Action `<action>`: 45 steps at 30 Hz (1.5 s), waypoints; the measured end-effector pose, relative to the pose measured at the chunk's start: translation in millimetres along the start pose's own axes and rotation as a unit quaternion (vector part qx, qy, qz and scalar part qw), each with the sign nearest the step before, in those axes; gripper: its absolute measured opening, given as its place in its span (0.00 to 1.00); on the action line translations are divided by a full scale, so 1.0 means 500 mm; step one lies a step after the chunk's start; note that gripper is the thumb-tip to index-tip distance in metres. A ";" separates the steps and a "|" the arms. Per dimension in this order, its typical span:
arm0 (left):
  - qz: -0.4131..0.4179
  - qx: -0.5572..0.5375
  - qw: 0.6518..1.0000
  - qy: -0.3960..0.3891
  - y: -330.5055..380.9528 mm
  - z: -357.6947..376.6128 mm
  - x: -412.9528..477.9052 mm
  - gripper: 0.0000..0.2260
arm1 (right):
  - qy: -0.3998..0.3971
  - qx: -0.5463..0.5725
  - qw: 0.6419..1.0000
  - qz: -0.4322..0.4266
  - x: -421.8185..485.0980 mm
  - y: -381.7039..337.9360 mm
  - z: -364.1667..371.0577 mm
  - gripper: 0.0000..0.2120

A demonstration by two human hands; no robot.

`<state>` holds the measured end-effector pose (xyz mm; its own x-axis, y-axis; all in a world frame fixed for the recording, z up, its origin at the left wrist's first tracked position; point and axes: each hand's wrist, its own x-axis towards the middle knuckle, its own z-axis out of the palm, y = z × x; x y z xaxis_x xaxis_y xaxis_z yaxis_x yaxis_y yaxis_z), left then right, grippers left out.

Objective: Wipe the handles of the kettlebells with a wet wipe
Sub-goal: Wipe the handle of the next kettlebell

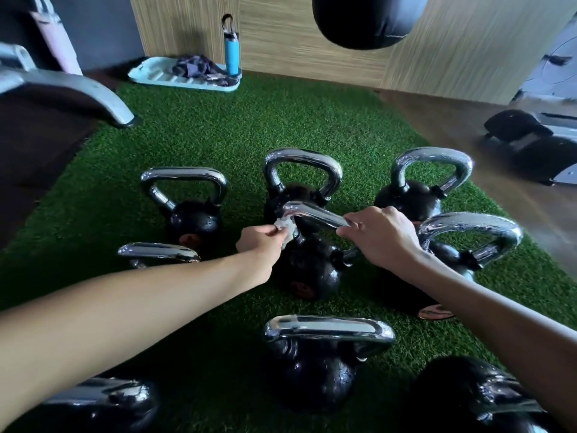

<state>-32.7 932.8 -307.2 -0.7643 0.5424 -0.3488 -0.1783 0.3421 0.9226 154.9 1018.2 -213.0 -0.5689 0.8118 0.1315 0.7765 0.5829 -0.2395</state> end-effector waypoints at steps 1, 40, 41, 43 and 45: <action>-0.003 0.001 1.000 0.008 0.000 0.005 0.002 0.15 | -0.001 -0.002 1.000 0.011 -0.002 -0.010 -0.001 0.18; 0.069 0.013 0.993 -0.098 0.067 0.053 -0.116 0.13 | -0.249 0.234 0.939 0.044 0.019 0.044 -0.057 0.08; 0.072 0.023 0.990 -0.118 0.057 0.055 -0.129 0.12 | -0.249 0.232 0.939 0.042 0.017 0.043 -0.059 0.11; 0.077 0.044 0.985 -0.146 0.051 0.055 -0.148 0.11 | -0.254 0.231 0.939 0.037 0.016 0.046 -0.059 0.10; 0.095 0.074 0.981 -0.153 0.057 0.052 -0.149 0.12 | -0.256 0.231 0.938 0.030 0.013 0.047 -0.062 0.08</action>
<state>35.4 922.2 -259.3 -0.5494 0.8040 -0.2275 0.0575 0.3081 0.9496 177.7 1038.0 -188.0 -0.6760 0.6504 -0.3465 0.6777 0.3641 -0.6389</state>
